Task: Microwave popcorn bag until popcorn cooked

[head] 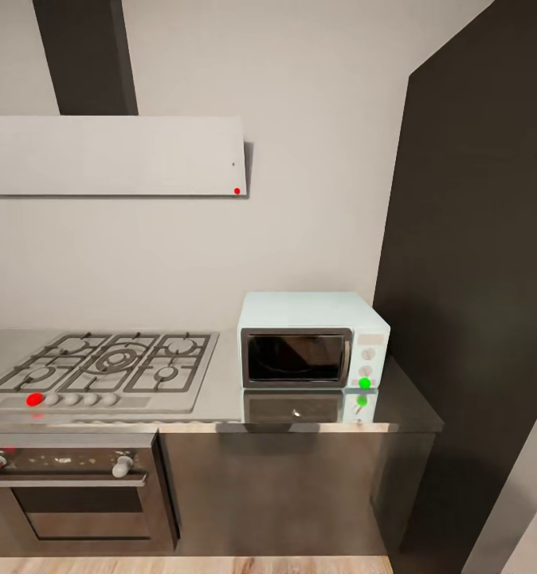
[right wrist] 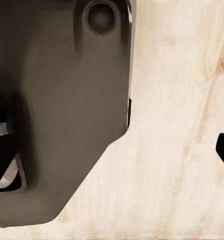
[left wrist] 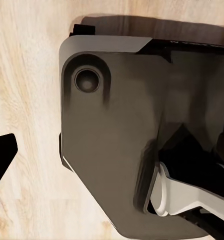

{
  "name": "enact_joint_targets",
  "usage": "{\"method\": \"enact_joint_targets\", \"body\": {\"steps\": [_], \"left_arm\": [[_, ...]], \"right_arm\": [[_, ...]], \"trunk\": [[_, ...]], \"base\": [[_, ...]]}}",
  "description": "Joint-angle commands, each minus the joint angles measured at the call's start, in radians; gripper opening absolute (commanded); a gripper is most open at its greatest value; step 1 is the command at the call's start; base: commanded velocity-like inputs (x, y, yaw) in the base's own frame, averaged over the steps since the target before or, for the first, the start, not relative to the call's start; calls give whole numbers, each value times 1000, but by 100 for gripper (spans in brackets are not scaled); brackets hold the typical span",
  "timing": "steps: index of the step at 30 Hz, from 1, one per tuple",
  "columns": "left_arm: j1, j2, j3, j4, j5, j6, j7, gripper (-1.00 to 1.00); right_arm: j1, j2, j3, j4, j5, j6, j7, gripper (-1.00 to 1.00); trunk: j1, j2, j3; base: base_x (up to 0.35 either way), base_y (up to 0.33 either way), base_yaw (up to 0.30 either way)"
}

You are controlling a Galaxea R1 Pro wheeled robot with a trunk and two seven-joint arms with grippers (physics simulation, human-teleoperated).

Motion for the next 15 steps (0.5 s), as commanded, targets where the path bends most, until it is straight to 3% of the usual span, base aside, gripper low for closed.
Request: {"method": "enact_joint_targets", "body": {"steps": [1,4,5,7,15], "left_arm": [[-1,0,8,-2,0,7,-2,100],[-1,0,8,-2,0,7,-1,100],[-1,0,8,-2,0,7,-2,100],[-1,0,8,-2,0,7,-1,100],[-1,0,8,-2,0,7,-2,100]], "right_arm": [[7,0,-9,1,11,-2,-1,100],[14,-2,-12,-17,11,-91,-2,100],[15,-3,-11,-41,11,-200,-3,100],[16,-3,-11,-51,10,-293,-4,100],[16,-3,-12,-54,9,-332,-4,100]], "trunk": [[0,-1,-2],[0,-1,-2],[0,-1,-2],[0,-1,-2],[0,-1,-2]], "base": [[0,0,0],[0,0,0],[0,0,0],[0,0,0],[0,0,0]]}}
